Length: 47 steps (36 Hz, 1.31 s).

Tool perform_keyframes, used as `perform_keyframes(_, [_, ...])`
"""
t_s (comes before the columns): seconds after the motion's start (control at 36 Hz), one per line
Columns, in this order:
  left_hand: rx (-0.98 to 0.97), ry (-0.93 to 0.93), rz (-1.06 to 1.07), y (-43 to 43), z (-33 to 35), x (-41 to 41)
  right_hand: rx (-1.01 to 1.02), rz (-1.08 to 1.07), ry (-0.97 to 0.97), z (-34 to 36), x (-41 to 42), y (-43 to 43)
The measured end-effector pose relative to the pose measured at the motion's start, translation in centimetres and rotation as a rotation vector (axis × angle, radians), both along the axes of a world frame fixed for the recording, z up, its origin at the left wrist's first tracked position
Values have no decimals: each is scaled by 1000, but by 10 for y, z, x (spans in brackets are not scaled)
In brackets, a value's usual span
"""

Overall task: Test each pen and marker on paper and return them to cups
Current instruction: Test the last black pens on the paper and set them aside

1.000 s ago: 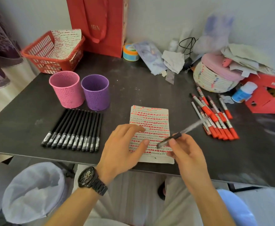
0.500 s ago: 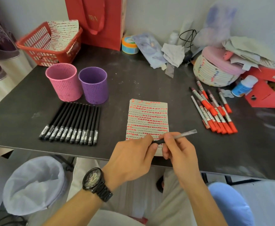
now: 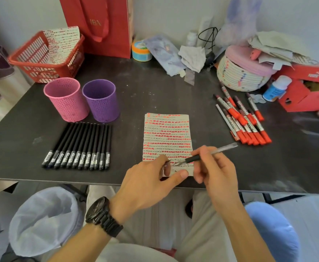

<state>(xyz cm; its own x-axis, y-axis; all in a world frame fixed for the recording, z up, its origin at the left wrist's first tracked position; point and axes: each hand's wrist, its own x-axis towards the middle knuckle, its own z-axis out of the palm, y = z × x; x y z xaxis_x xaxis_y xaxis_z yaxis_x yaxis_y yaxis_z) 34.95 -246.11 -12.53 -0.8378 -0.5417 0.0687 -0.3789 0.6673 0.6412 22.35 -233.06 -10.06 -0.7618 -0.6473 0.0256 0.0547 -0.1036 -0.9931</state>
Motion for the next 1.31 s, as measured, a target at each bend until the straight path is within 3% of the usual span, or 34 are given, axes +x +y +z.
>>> perform_keyframes(0.19, [93, 92, 128, -26, -12, 9, -110, -157, -241, 1, -20, 3])
perform_keyframes(0.31, [-44, 115, 141, -33, -14, 7, -49, -180, -293, -6, -23, -3])
perform_keyframes(0.42, [-166, 135, 101, -25, -19, 5, -12, -44, -298, -8, -22, -13])
perform_keyframes(0.72, [-295, 117, 107, -21, -31, -2, 230, -107, 186, -28, -18, -34])
perform_keyframes(1.31, [-352, 169, 145, -16, -34, -3, 327, -151, 366, -40, -13, -35])
